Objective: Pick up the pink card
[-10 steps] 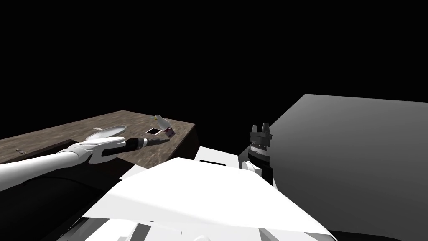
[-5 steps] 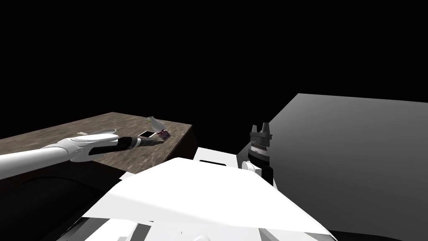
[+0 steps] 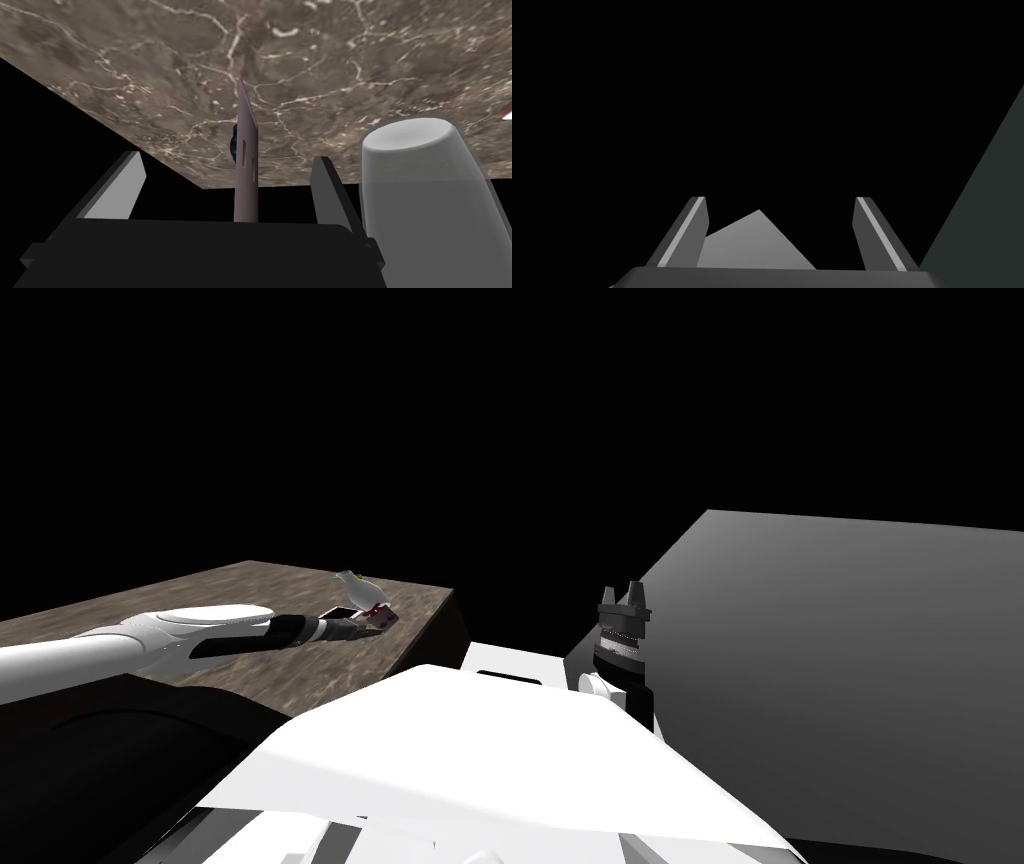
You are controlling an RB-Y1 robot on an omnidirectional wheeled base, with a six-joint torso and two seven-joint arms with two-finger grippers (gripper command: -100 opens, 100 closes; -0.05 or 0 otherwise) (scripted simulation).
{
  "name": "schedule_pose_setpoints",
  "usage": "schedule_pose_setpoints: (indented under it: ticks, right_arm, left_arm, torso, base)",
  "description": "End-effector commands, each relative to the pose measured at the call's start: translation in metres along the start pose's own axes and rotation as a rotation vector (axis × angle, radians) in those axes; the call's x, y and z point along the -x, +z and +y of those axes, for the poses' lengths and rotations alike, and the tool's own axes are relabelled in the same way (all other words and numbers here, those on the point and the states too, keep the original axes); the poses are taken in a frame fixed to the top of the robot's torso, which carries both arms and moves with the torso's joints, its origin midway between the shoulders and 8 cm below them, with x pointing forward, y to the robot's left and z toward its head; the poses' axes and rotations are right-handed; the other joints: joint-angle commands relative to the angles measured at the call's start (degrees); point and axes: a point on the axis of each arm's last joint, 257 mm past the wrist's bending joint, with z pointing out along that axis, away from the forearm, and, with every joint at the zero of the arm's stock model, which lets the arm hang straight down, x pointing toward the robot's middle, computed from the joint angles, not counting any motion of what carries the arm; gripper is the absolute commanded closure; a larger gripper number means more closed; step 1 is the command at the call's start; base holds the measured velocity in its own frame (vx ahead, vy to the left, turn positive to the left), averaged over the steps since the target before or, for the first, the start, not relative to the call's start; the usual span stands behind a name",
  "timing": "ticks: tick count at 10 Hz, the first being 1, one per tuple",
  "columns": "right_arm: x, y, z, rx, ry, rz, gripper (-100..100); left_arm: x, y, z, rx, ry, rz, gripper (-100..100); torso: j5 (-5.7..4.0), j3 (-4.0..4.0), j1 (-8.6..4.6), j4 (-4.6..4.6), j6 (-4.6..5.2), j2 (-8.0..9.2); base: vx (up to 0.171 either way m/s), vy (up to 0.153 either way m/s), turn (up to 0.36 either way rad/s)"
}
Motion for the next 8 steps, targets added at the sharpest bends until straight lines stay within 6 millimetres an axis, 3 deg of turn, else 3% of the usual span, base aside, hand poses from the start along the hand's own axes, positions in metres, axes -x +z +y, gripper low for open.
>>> schedule_pose_setpoints:
  ticks: [1,3,4,5,8]
  right_arm:
    - [0.0,0.0,0.0,0.0,0.0,0.0,0]
    - [0.0,0.0,0.0,0.0,0.0,0.0,0]
    - [0.0,0.0,0.0,0.0,0.0,0.0,0]
    - [0.0,0.0,0.0,0.0,0.0,0.0,0]
    - [0.0,0.0,0.0,0.0,0.0,0.0,0]
  left_arm:
    - [-0.0119,0.0044,0.0031,0.015,-0.024,-0.001,-100]
    - [-0.0216,0.008,0.0051,0.026,-0.042,-0.002,-100]
    - [-0.0175,0.0062,0.0041,0.023,-0.035,-0.001,-100]
    - [-0.0181,0.0064,0.0045,0.025,-0.036,-0.001,100]
    - [-0.0176,0.0067,0.0042,0.024,-0.045,-0.004,100]
  torso:
    - [0.0,0.0,0.0,0.0,0.0,0.0]
    - [0.08,0.04,0.09,0.01,0.08,0.08]
    - [0.2,-0.03,0.21,-0.03,0.16,-0.02]
    - [0.2,-0.08,0.23,-0.05,0.14,-0.11]
    - [0.22,-0.13,0.23,-0.09,0.23,-0.17]
  base:
    - [-0.008,0.001,-0.19]
    - [-0.021,0.012,-0.151]
    - [-0.01,0.004,-0.02]
    - [0.0,0.0,0.0]
    - [0.0,0.0,0.0]
